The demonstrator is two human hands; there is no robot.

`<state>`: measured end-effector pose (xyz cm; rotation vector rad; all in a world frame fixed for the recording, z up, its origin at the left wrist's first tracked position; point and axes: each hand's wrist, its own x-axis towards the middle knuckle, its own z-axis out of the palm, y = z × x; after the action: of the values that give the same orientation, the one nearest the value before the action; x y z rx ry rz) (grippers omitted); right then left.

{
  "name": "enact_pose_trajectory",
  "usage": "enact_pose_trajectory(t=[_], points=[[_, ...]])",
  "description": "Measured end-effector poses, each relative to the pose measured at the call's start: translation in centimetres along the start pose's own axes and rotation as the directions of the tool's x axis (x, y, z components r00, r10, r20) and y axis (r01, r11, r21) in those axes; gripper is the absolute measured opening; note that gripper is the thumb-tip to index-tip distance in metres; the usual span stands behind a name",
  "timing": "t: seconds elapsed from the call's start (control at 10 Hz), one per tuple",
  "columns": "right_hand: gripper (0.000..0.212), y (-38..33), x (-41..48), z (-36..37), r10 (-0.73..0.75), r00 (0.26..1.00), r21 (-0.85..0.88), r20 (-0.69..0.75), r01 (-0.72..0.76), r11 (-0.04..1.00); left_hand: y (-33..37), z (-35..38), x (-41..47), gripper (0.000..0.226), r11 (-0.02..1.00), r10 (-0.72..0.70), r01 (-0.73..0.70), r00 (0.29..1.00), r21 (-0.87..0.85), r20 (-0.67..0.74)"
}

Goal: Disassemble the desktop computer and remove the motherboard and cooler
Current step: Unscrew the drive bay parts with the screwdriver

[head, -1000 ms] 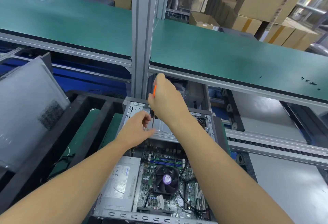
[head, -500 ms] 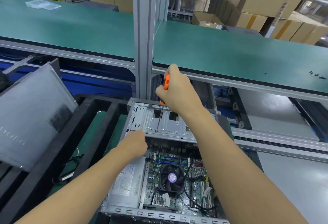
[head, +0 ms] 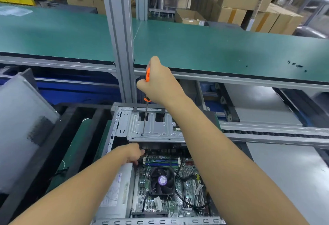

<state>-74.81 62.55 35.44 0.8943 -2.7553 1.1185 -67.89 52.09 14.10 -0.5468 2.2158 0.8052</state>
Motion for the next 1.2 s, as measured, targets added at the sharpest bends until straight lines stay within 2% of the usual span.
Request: enact_pose_trajectory(t=[0.1, 0.3, 0.4, 0.5, 0.6, 0.7, 0.8, 0.9, 1.0, 1.1, 1.2], points=[[0.022, 0.3, 0.2, 0.0, 0.003, 1.000, 0.003, 0.002, -0.003, 1.000, 0.4, 0.1, 0.5, 0.054, 0.998, -0.022, 0.022, 1.000, -0.065, -0.002], [0.022, 0.8, 0.2, -0.3, 0.028, 1.000, 0.011, -0.004, -0.028, 1.000, 0.8, 0.5, 1.7, 0.046, 1.000, -0.002, 0.005, 0.992, 0.023, -0.123], [0.020, 1.0, 0.1, -0.6, 0.041, 0.999, 0.010, -0.006, -0.041, 0.999, 0.8, 0.5, 2.1, 0.038, 0.995, -0.086, 0.080, 0.988, -0.056, -0.130], [0.019, 1.0, -0.4, -1.2, 0.046, 0.998, 0.035, -0.037, -0.045, 0.998, 1.8, 0.1, 0.5, 0.038, 0.986, -0.100, 0.107, 0.993, 0.128, -0.063], [0.020, 0.7, -1.0, -2.1, 0.022, 0.992, 0.080, -0.126, -0.012, 0.997, 1.3, 0.1, -0.3, 0.039, 0.961, -0.069, 0.079, 0.996, 0.263, -0.048], [0.020, 0.2, -1.9, -3.1, 0.007, 0.983, 0.095, -0.182, 0.010, 0.995, 0.5, -0.1, -0.4, 0.034, 0.964, 0.044, -0.005, 0.989, 0.267, -0.138], [0.019, -0.3, -3.3, -3.7, 0.003, 0.974, 0.083, -0.228, 0.016, 0.996, 0.6, 0.3, -1.4, 0.030, 0.916, 0.138, -0.054, 0.973, 0.398, -0.185], [0.019, -1.2, -5.1, -4.2, -0.008, 0.951, 0.069, -0.308, 0.030, 0.997, 1.0, 0.8, -3.2, 0.036, 0.899, 0.245, -0.109, 0.928, 0.424, -0.281], [0.019, -2.2, -7.4, -4.9, 0.014, 0.920, 0.067, -0.392, 0.013, 0.998, 1.8, 1.2, -4.8, 0.041, 0.903, 0.367, -0.199, 0.818, 0.381, -0.442], [0.019, -3.0, -9.6, -5.7, 0.068, 0.869, 0.082, -0.490, -0.031, 0.996, 2.6, 1.3, -6.5, 0.022, 0.866, 0.451, -0.489, 0.679, 0.101, -0.579], [0.020, -3.2, -12.3, -6.8, 0.189, 0.778, 0.151, -0.599, -0.122, 0.981, 3.5, 1.7, -8.1, 0.009, 0.593, 0.399, -0.595, 0.802, -0.542, -0.443]])
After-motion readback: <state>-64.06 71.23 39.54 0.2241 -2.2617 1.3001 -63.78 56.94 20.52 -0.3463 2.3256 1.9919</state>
